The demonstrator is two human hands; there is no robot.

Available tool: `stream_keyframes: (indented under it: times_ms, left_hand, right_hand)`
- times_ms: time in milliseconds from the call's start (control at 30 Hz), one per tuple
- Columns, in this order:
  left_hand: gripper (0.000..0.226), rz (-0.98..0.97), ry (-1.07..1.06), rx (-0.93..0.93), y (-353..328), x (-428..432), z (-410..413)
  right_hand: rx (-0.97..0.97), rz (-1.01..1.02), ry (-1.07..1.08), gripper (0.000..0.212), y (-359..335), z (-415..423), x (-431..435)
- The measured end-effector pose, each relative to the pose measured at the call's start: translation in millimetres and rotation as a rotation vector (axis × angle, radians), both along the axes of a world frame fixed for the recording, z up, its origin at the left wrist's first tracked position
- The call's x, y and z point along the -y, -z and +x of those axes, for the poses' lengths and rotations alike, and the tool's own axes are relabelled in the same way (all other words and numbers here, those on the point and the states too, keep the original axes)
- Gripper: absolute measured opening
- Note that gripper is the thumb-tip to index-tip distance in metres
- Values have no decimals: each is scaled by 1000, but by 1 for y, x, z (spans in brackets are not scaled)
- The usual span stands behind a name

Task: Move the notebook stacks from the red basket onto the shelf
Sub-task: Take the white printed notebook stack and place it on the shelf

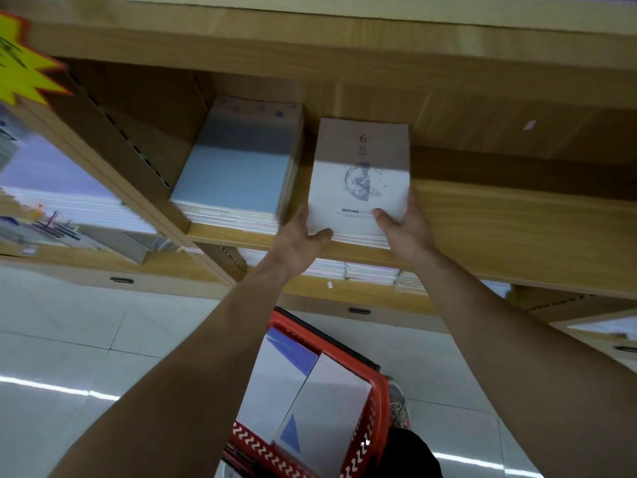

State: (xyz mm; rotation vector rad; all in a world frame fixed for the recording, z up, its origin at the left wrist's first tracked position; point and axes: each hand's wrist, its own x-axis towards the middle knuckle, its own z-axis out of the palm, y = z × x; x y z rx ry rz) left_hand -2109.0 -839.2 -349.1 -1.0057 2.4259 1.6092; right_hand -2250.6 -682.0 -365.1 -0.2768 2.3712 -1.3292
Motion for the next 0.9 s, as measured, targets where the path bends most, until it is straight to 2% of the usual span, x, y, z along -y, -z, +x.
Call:
stream_keyframes:
  times_ms: [133,367,567,767,900]
  left_hand:
    - [72,34,-84,-38,4,-8,-3]
    - [37,7,-181,-49,1,-17,-15]
    - [44,-214,-145,33,2,-17,-27]
    - [50,-198,-121,60,4,-14,-26]
    - [52,-89,-75,24,-3,-10,-11]
  right_hand:
    - [-14,-15,36,76,3,1,1]
    - [32,7,78,80,4,-1,4]
    - [29,10,64,71,4,-1,4]
    - [20,42,42,73,5,-2,4]
    - [17,128,-8,83,-8,3,-4]
